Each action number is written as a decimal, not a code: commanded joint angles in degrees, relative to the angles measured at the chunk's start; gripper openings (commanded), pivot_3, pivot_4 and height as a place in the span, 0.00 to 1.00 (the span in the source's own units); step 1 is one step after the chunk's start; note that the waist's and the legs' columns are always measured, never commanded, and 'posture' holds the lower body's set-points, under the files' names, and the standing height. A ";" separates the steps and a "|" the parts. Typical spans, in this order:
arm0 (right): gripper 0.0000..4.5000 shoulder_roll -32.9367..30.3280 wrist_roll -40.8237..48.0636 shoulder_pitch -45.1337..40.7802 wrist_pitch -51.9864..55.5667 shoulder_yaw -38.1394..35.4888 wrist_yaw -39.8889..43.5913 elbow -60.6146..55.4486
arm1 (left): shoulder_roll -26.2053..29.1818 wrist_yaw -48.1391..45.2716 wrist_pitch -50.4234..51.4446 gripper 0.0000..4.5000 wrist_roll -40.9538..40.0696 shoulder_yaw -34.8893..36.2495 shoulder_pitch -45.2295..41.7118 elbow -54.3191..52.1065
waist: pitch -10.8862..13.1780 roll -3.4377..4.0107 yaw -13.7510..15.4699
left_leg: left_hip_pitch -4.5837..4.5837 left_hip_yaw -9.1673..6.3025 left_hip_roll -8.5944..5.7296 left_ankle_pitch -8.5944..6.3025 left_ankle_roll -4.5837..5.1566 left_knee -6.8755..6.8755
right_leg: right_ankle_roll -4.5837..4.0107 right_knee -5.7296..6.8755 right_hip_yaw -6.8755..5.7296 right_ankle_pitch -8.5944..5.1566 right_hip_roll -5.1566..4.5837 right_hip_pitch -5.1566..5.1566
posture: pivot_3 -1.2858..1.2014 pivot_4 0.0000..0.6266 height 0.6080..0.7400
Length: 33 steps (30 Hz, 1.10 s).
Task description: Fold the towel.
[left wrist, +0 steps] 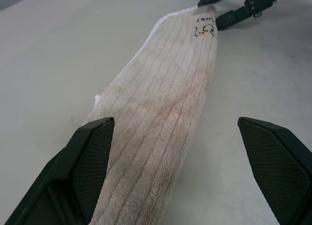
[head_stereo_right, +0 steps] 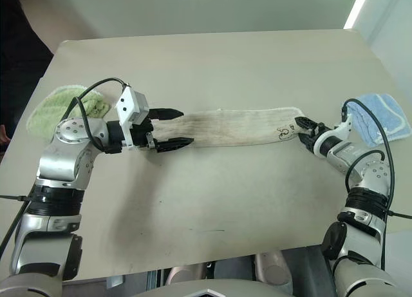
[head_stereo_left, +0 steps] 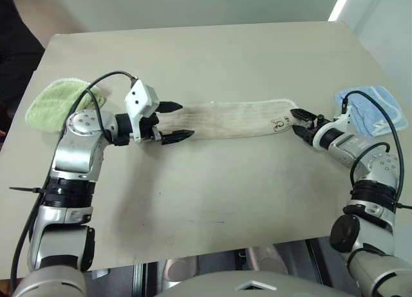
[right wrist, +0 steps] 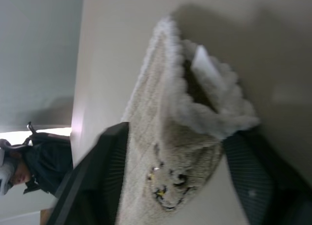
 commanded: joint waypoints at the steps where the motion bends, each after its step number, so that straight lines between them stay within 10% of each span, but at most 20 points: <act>1: 0.40 0.44 -0.36 0.19 -0.13 -1.03 -0.71 -0.84 | 0.22 0.26 0.27 0.97 -1.05 0.97 -0.29 -2.13 | 0.00 0.00 0.01 | -0.01 0.00 0.00 0.00 0.00 -0.01 | 0.00 0.00 0.00 0.00 0.00 -0.02 | 0.52 0.24 1.00; 6: 0.00 -0.48 1.62 0.91 0.60 -3.30 -3.30 -3.55 | 0.17 0.33 0.38 0.97 -1.12 1.03 -0.05 -2.31 | 0.00 0.00 0.26 | -0.04 0.01 0.00 -0.05 -0.07 -0.08 | 0.11 -0.01 0.00 0.02 0.00 -0.08 | 0.52 0.24 1.00; 23: 0.00 -18.04 1.86 2.54 3.67 -6.44 -0.80 -6.62 | 0.27 1.13 0.66 0.97 -1.93 0.87 1.40 -3.34 | 0.04 0.07 1.61 | -0.41 0.06 -0.01 -0.43 -0.06 -0.13 | 0.50 -0.05 -0.01 -0.25 -0.03 -0.32 | 0.52 0.24 1.00; 33: 0.00 -28.75 -18.41 0.96 2.35 11.91 22.68 -15.03 | -0.15 1.30 0.63 0.97 -1.86 0.38 1.10 -3.17 | 0.09 0.21 1.36 | -0.31 0.17 0.00 -0.42 -0.05 -0.08 | 0.56 -0.03 0.01 -0.21 -0.03 -0.26 | 0.52 0.24 1.00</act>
